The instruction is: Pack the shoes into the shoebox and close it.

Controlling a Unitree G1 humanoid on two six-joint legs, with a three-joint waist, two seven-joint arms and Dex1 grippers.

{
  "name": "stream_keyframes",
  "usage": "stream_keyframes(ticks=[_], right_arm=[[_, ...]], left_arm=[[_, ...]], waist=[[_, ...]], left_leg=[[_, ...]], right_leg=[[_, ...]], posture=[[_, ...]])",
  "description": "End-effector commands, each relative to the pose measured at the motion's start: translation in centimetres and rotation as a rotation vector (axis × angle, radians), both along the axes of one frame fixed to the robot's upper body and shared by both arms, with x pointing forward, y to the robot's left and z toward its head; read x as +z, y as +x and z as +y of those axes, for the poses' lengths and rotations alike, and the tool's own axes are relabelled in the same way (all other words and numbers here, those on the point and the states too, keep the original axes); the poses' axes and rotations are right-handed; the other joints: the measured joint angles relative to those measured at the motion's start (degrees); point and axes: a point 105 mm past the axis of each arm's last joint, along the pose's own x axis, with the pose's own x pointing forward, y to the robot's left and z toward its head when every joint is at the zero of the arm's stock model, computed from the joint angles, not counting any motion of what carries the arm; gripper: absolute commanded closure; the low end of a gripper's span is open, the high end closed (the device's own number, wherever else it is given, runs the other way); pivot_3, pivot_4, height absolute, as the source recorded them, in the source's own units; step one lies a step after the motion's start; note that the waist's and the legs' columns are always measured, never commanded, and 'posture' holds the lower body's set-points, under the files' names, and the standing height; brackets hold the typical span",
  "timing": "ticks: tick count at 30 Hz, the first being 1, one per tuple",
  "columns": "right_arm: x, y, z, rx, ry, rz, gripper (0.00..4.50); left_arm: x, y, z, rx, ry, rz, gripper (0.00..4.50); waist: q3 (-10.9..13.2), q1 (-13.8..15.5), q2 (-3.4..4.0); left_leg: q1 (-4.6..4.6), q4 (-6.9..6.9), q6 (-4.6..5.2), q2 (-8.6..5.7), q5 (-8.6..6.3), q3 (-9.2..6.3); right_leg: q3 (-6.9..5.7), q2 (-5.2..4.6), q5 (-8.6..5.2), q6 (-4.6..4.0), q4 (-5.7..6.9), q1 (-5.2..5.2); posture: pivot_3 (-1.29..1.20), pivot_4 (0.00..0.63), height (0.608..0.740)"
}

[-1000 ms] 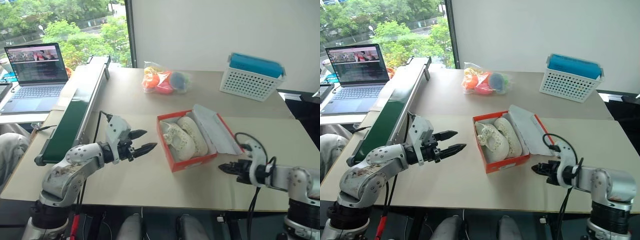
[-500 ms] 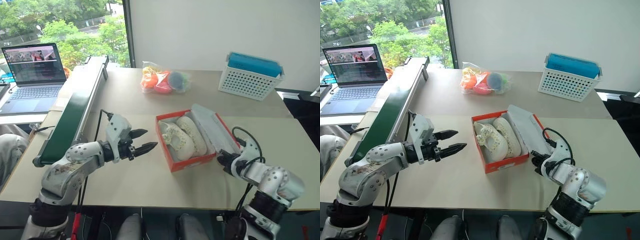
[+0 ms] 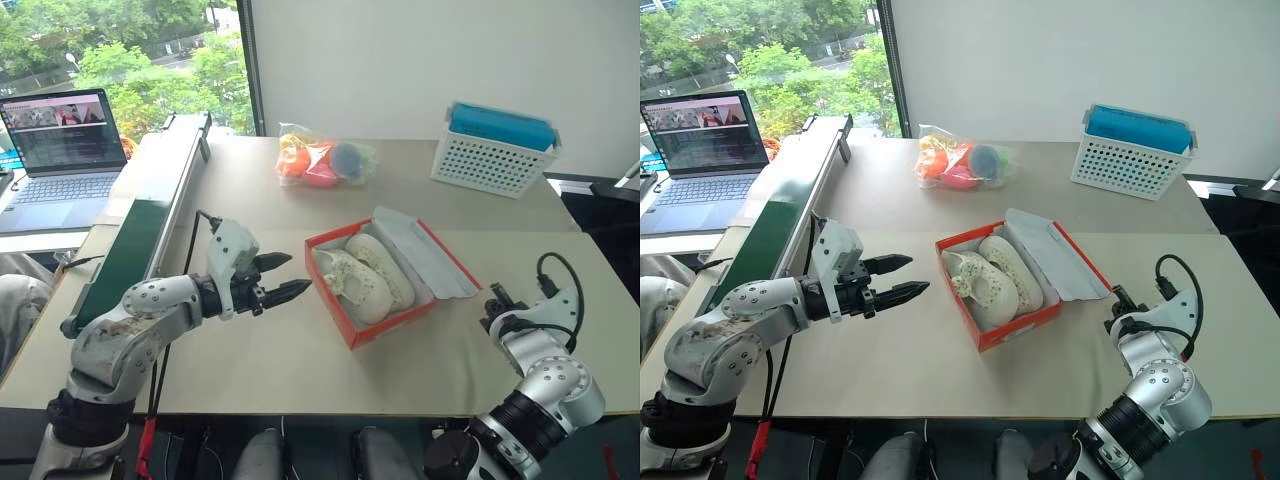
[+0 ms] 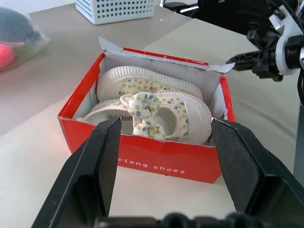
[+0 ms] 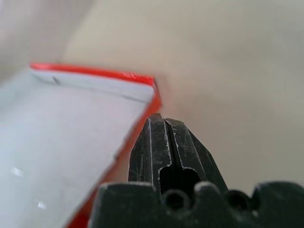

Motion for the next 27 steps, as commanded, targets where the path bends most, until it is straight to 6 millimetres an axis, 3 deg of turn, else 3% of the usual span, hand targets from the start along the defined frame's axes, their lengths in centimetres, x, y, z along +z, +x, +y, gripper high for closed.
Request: stream_keyframes(ticks=[1, 5, 12, 21, 27], right_arm=[[-0.4, 1.5, 5.3, 0.083, 0.221, -0.103, 4.47], [-1.6, 1.5, 6.3, 0.130, 0.266, -0.041, 4.47], [-3.1, 0.4, 5.0, 0.098, 0.173, 0.089, 4.47], [-4.2, -0.9, 8.8, 0.287, 0.126, 0.202, 4.47], [-3.9, -0.9, 12.0, 0.405, 0.140, 0.204, 4.47]], left_arm=[[1.6, -0.3, -0.1, -0.019, 0.003, -0.057, 1.31], [1.8, -0.2, -0.1, -0.021, 0.006, -0.055, 1.31], [1.9, -0.2, -0.1, -0.026, 0.008, -0.051, 1.31], [1.9, -0.2, -0.1, -0.024, 0.009, -0.047, 1.31], [1.9, -0.2, -0.2, -0.026, 0.008, -0.048, 1.31]], waist=[[0.03, -0.07, 0.05], [0.05, -0.04, 0.08], [0.05, -0.49, 0.09], [0.05, -1.17, 0.08], [0.05, -1.52, 0.08]], left_leg=[[0.00, 0.00, 0.00, 0.00, 0.00, 0.00], [-0.02, -0.01, 0.00, 0.00, 0.00, 0.00], [0.02, -0.02, 0.00, 0.03, 0.00, 0.00], [0.02, -0.06, 0.00, 0.06, 0.00, -0.01], [0.07, -0.13, 0.00, 0.09, 0.00, 0.00]], right_leg=[[0.01, 0.00, 0.00, 0.00, 0.00, 0.00], [0.00, -0.01, 0.00, 0.00, -0.01, 0.00], [0.01, 0.00, 0.00, 0.00, -0.02, 0.03], [0.01, 0.02, -0.02, 0.01, -0.06, 0.04], [0.05, 0.06, -0.03, 0.00, -0.06, 0.04]], posture=[[0.00, 0.150, 0.740], [0.00, 0.150, 0.740], [0.00, 0.150, 0.740], [0.00, 0.150, 0.740], [0.00, 0.150, 0.740]])
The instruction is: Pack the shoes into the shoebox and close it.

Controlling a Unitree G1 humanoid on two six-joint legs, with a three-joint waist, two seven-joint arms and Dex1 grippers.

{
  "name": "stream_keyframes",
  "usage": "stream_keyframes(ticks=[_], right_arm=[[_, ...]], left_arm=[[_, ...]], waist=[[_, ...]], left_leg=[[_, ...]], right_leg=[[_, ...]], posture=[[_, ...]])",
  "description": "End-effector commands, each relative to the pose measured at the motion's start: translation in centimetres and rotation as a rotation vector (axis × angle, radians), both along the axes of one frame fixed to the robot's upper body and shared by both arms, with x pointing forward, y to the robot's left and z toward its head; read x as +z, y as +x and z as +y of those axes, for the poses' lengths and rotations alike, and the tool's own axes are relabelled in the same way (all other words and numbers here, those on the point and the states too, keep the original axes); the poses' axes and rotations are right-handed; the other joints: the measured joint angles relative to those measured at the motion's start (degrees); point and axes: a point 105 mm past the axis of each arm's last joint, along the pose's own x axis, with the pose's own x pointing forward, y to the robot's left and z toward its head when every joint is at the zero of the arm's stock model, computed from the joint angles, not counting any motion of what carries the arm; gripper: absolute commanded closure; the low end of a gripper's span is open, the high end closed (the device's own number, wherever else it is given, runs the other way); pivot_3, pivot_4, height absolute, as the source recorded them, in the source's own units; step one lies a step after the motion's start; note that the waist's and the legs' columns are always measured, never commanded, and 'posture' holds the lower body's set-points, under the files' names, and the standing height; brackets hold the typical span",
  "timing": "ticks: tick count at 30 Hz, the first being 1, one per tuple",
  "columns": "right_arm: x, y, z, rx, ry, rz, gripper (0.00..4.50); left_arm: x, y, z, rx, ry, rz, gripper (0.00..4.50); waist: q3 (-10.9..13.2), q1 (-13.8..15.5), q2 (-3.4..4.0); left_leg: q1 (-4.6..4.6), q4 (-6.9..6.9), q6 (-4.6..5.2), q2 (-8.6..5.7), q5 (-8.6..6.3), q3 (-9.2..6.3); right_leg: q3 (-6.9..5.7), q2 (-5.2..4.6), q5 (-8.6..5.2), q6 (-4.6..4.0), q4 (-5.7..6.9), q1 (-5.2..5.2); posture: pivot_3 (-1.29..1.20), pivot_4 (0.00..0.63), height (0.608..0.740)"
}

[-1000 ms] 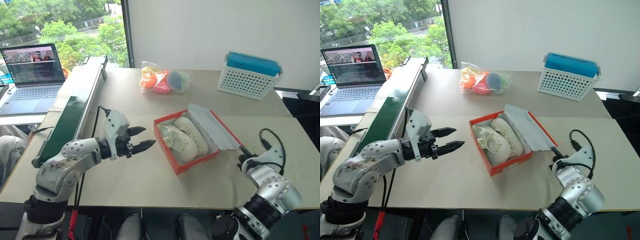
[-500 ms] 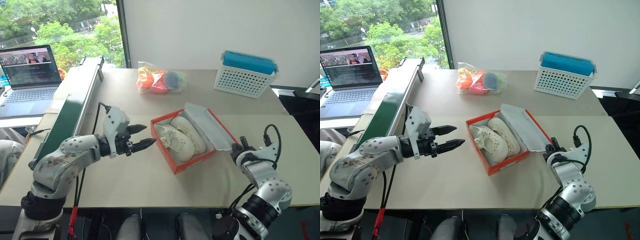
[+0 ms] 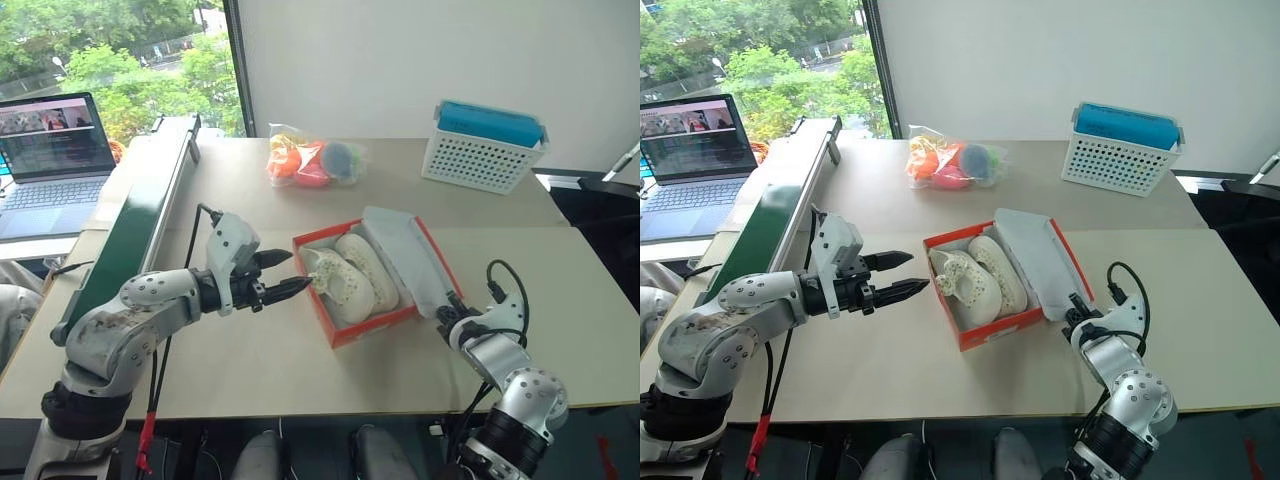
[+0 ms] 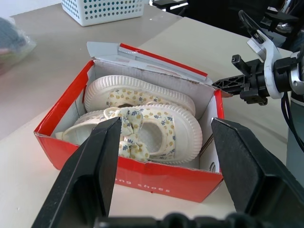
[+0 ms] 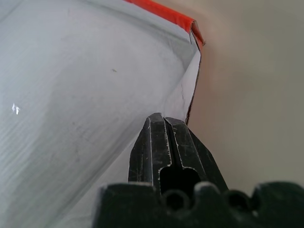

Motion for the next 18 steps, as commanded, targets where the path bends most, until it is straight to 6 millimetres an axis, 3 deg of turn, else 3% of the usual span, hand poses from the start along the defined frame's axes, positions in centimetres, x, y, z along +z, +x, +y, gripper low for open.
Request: stream_keyframes(ticks=[1, 7, 18], right_arm=[[-1.1, -0.5, 5.6, 0.182, 0.106, 0.049, 4.47], [-1.0, -0.9, 6.3, 0.230, 0.091, 0.049, 4.47], [4.6, -2.3, 0.6, 0.159, -0.001, -0.091, 4.47]], left_arm=[[1.5, -0.2, -0.2, -0.016, -0.007, -0.057, 1.31], [1.3, -0.4, -0.4, -0.020, -0.006, -0.051, 1.31], [0.9, -0.5, -0.5, -0.043, -0.005, -0.033, 1.31]], waist=[[0.00, -0.08, 0.00], [0.00, -0.11, 0.00], [0.03, 0.32, 0.02]], left_leg=[[0.00, 0.00, 0.00, 0.00, 0.00, 0.00], [0.00, 0.00, 0.00, 0.01, 0.00, 0.00], [-0.13, -0.07, 0.00, -0.05, 0.00, 0.00]], right_leg=[[0.00, 0.00, 0.00, 0.00, 0.00, 0.00], [0.02, 0.00, 0.00, 0.00, -0.01, -0.01], [-0.01, -0.09, -0.01, 0.03, -0.13, -0.07]], posture=[[0.00, 0.150, 0.740], [0.00, 0.150, 0.740], [0.00, 0.150, 0.740]])
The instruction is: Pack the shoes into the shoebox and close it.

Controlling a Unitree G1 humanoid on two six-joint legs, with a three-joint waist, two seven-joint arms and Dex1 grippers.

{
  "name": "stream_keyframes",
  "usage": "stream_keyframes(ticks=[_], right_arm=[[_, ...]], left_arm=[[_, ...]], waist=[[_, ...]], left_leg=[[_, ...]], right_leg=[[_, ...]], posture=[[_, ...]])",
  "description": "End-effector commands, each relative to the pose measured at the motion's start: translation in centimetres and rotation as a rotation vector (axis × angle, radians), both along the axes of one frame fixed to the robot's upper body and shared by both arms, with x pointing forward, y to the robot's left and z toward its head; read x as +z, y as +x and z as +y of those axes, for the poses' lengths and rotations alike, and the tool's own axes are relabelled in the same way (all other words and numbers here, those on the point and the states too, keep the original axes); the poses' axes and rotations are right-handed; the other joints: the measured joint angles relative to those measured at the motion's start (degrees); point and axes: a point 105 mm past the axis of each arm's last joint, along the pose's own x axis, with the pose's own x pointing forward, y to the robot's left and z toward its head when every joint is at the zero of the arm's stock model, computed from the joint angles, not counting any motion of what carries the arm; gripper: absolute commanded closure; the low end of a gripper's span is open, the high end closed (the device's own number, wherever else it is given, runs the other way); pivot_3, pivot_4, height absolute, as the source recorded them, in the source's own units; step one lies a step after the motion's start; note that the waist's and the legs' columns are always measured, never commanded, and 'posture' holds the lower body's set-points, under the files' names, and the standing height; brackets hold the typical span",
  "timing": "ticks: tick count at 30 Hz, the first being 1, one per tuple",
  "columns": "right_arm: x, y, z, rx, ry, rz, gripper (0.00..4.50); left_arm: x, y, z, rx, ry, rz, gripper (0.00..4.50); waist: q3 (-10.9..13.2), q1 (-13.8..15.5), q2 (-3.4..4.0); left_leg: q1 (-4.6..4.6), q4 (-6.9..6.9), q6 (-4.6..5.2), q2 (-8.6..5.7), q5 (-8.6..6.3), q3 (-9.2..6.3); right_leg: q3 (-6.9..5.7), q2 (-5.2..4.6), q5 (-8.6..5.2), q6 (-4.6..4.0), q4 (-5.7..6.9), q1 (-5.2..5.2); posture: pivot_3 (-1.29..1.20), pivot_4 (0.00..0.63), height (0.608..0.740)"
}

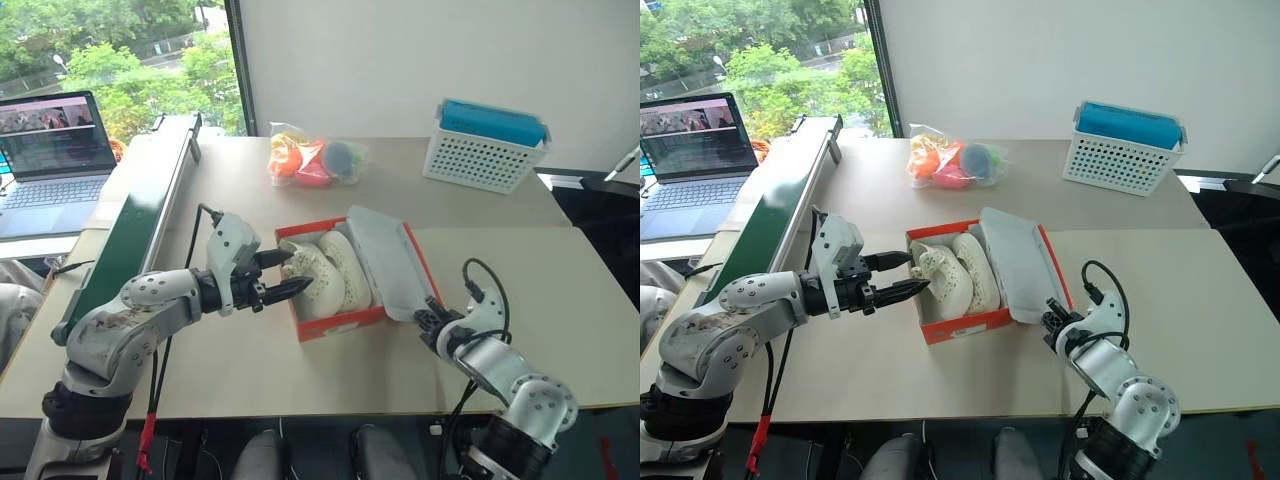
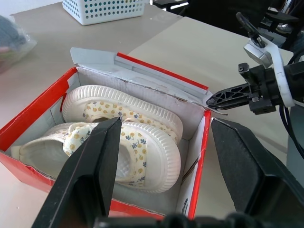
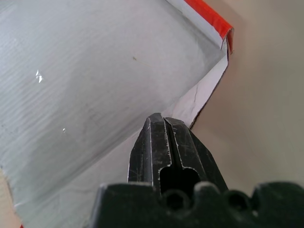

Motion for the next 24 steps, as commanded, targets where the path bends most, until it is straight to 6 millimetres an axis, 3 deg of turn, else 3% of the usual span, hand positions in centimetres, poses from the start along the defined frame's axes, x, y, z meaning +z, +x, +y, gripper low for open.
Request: stream_keyframes(ticks=[1, 6, 13, 20, 24], right_arm=[[3.3, -0.5, -1.6, -0.019, -0.017, -0.093, 4.47], [4.1, -1.5, -2.8, -0.038, 0.046, -0.050, 4.47], [0.0, -4.4, -1.1, -0.062, 0.132, 0.179, 4.47], [-1.6, -1.6, 2.7, -0.046, 0.242, 0.166, 4.47], [-2.3, 0.2, 2.7, -0.092, 0.251, 0.136, 4.47]], left_arm=[[0.8, -0.6, -0.4, -0.042, -0.001, -0.033, 1.31], [0.5, -0.7, -0.5, -0.057, 0.002, -0.024, 1.31], [0.6, -0.7, -0.5, -0.071, 0.004, -0.022, 1.31], [0.7, -1.0, -0.4, -0.073, 0.019, -0.025, 1.31], [1.0, -1.0, -0.1, -0.069, 0.026, -0.031, 1.31]], waist=[[0.02, 0.03, 0.01], [0.05, 0.13, -0.02], [0.05, 0.15, -0.03], [0.05, -0.02, -0.03], [0.06, 0.34, -0.02]], left_leg=[[-0.02, 0.00, 0.00, -0.04, 0.00, 0.01], [-0.12, 0.01, 0.02, -0.04, 0.00, 0.00], [-0.22, 0.05, 0.03, -0.05, -0.01, 0.00], [-0.17, 0.10, 0.04, -0.02, -0.01, 0.00], [-0.28, 0.10, 0.06, -0.03, -0.02, 0.00]], right_leg=[[0.00, -0.04, -0.01, 0.01, -0.01, 0.00], [-0.02, -0.01, -0.04, 0.07, -0.09, -0.01], [0.03, -0.02, -0.08, 0.13, -0.10, -0.02], [0.09, 0.03, -0.07, 0.14, -0.08, -0.03], [0.06, -0.01, -0.08, 0.14, -0.09, -0.12]], posture=[[0.00, 0.150, 0.740], [0.00, 0.150, 0.740], [0.00, 0.150, 0.740], [0.00, 0.150, 0.740], [0.00, 0.150, 0.740]])
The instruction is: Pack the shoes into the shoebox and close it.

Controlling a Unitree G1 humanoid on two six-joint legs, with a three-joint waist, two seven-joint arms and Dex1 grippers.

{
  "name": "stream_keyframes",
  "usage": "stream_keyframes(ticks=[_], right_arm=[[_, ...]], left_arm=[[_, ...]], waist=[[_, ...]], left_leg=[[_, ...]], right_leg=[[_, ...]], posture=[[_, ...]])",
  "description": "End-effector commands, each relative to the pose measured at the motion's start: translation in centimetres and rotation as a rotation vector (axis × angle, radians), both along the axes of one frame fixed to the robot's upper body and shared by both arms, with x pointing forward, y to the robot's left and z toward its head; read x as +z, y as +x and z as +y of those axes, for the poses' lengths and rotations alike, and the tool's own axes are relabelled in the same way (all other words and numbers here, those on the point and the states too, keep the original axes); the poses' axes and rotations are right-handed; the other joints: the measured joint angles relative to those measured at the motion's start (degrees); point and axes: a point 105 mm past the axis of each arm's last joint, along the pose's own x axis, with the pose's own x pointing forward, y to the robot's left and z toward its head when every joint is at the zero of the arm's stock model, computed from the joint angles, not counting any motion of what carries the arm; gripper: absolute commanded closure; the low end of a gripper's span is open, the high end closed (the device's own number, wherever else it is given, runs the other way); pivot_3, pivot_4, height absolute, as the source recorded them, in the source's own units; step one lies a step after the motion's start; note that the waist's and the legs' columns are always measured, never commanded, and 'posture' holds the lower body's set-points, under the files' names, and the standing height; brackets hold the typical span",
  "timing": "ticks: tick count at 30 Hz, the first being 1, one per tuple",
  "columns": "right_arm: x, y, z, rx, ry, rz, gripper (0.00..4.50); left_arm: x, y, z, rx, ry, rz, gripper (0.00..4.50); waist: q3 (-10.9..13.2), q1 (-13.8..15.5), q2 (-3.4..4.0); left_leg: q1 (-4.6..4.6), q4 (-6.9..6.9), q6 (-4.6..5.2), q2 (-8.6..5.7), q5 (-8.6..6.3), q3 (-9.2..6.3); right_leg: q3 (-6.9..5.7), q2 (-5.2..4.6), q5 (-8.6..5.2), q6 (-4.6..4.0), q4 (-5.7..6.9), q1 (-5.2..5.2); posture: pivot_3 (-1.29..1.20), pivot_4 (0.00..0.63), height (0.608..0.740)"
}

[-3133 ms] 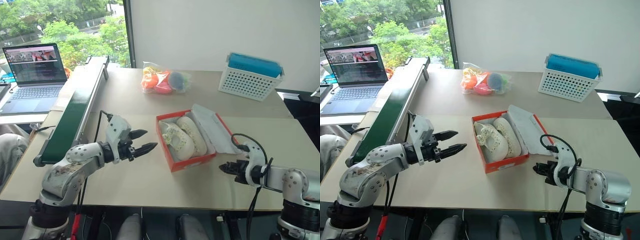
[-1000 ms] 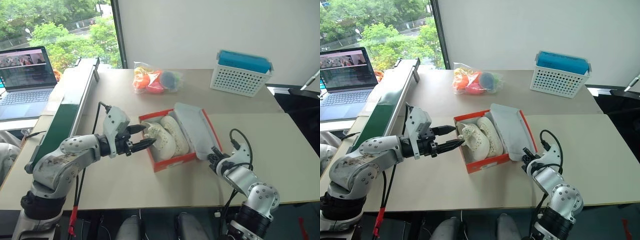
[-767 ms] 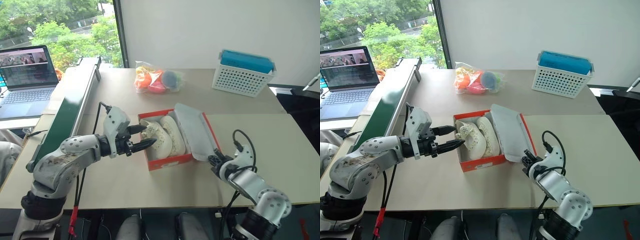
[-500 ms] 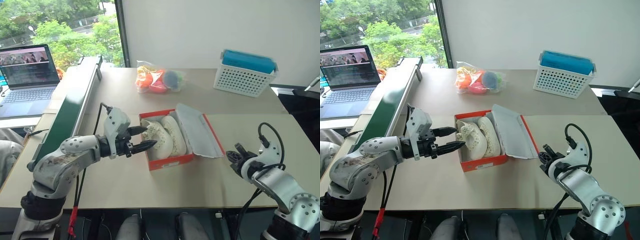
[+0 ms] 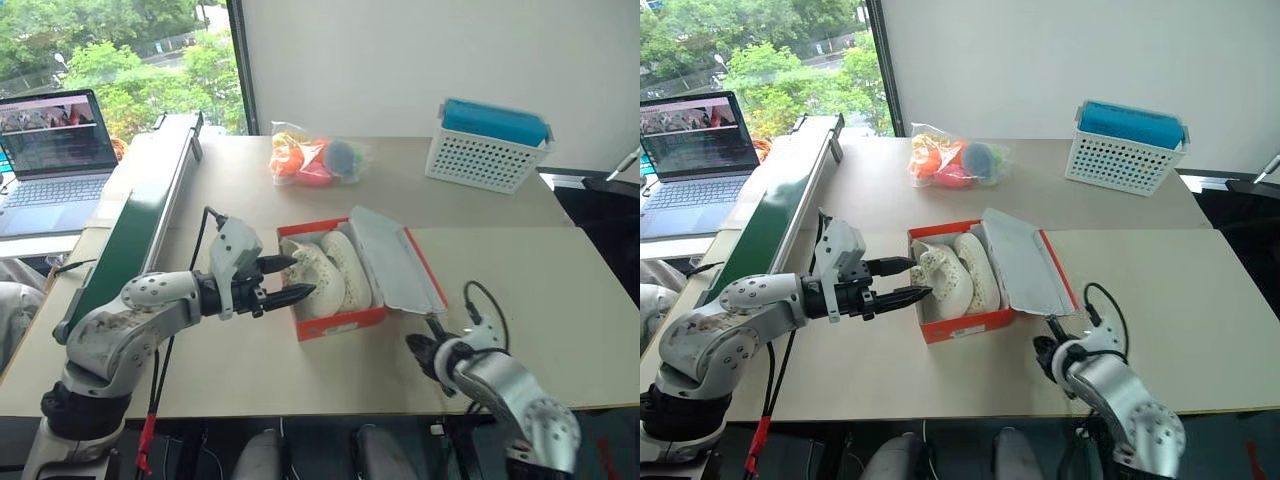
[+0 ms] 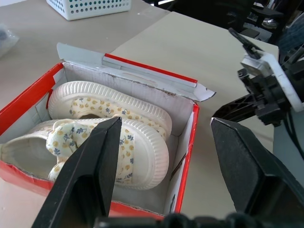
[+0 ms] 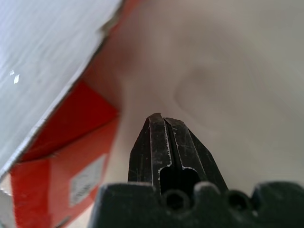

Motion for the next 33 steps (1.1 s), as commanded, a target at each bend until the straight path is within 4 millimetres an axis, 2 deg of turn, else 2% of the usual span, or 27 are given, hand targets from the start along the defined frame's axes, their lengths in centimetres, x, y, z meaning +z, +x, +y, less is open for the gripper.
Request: stream_keyframes(ticks=[1, 4, 8, 11, 14, 17, 21, 24, 26, 29, 30, 32, 33], right_arm=[[-0.2, 1.7, -1.3, -0.100, -0.011, -0.048, 4.47], [-0.3, 2.9, -2.5, -0.218, -0.010, -0.107, 4.47], [-0.5, 3.4, -3.4, -0.342, -0.008, -0.187, 4.47], [1.2, 3.9, -3.8, -0.439, 0.081, -0.357, 4.47], [2.0, 4.0, -3.0, -0.431, 0.122, -0.441, 4.47], [4.5, 4.2, -2.1, -0.401, 0.202, -0.592, 4.47], [8.4, 4.2, -1.7, -0.356, 0.238, -0.800, 4.47], [13.7, 3.6, 0.0, -0.139, 0.195, -1.051, 4.47], [16.2, 2.5, 1.7, 0.070, 0.142, -1.173, 4.47], [17.0, 1.0, 4.4, 0.419, 0.009, -1.228, 4.47], [17.2, 0.3, 5.8, 0.597, -0.043, -1.246, 4.47], [16.7, -0.5, 7.7, 0.859, -0.123, -1.218, 4.47], [16.2, 0.1, 8.3, 0.951, -0.195, -1.189, 4.47]], left_arm=[[1.3, -0.4, 0.1, -0.017, 0.004, -0.046, 1.31], [1.5, -0.3, 0.2, -0.014, 0.009, -0.050, 1.31], [1.8, -0.3, 0.1, -0.017, 0.010, -0.054, 1.31], [1.9, -0.1, 0.1, -0.020, 0.016, -0.053, 1.31], [2.1, 0.0, 0.2, -0.020, 0.018, -0.055, 1.31], [2.2, 0.2, 0.2, -0.019, 0.021, -0.058, 1.31], [2.4, 0.3, 0.1, -0.015, 0.021, -0.062, 1.31], [2.6, 0.4, 0.1, -0.002, 0.015, -0.072, 1.31], [2.8, 0.4, 0.1, 0.015, 0.008, -0.083, 1.31], [3.1, 0.5, 0.2, 0.033, 0.000, -0.095, 1.31], [3.2, 0.5, 0.3, 0.041, -0.001, -0.098, 1.31], [3.3, 0.3, 0.5, 0.050, -0.003, -0.097, 1.31], [3.2, 0.2, 0.7, 0.059, -0.003, -0.096, 1.31]], waist=[[0.01, 0.37, 0.00], [0.01, 0.73, 0.00], [0.01, 1.06, 0.00], [0.01, 1.11, 0.01], [0.03, 1.13, 0.03], [0.04, 1.13, 0.05], [0.04, 1.08, 0.05], [0.05, 1.05, 0.06], [0.08, 0.97, 0.12], [0.08, 1.24, 0.11], [0.08, 1.31, 0.11], [0.11, 1.26, 0.12], [0.11, 1.19, 0.11]], left_leg=[[-0.05, 0.01, 0.02, -0.01, -0.01, 0.00], [-0.18, 0.10, 0.04, -0.03, -0.03, 0.01], [-0.15, 0.12, 0.04, -0.02, -0.02, 0.00], [-0.15, 0.12, 0.04, -0.02, -0.02, 0.00], [-0.14, 0.13, 0.04, -0.03, -0.02, 0.01], [-0.14, 0.12, 0.03, -0.02, -0.02, 0.01], [-0.17, 0.12, -0.01, -0.02, 0.00, 0.02], [-0.20, 0.12, -0.01, -0.02, 0.01, 0.03], [-0.28, 0.15, -0.03, -0.04, 0.02, 0.09], [-0.27, 0.16, -0.03, -0.03, 0.02, 0.10], [-0.27, 0.16, -0.03, -0.01, 0.02, 0.08], [-0.30, 0.20, -0.03, -0.02, 0.02, 0.09], [-0.34, 0.22, -0.02, -0.03, 0.02, 0.17]], right_leg=[[-0.02, -0.02, -0.01, 0.01, 0.01, -0.02], [-0.02, -0.04, -0.01, 0.02, 0.03, -0.14], [-0.01, -0.03, -0.01, 0.02, 0.10, -0.15], [0.00, -0.02, 0.00, 0.01, 0.16, -0.18], [0.03, -0.05, 0.00, 0.01, 0.21, -0.20], [0.03, -0.04, 0.00, 0.01, 0.25, -0.25], [0.09, -0.02, 0.01, -0.01, 0.35, -0.39], [0.11, -0.01, 0.01, -0.02, 0.39, -0.46], [0.19, -0.02, 0.03, -0.02, 0.44, -0.59], [0.14, -0.02, 0.03, -0.03, 0.43, -0.58], [0.10, -0.01, 0.03, -0.03, 0.42, -0.56], [0.10, 0.00, 0.03, -0.03, 0.41, -0.56], [0.16, -0.02, 0.03, -0.03, 0.42, -0.63]], posture=[[0.00, 0.150, 0.740], [0.00, 0.150, 0.740], [0.00, 0.150, 0.740], [0.00, 0.150, 0.740], [0.00, 0.150, 0.740], [0.00, 0.150, 0.740], [0.00, 0.150, 0.740], [0.00, 0.150, 0.740], [0.00, 0.150, 0.740], [0.00, 0.150, 0.740], [0.00, 0.150, 0.740], [0.00, 0.150, 0.740], [0.00, 0.150, 0.740]])
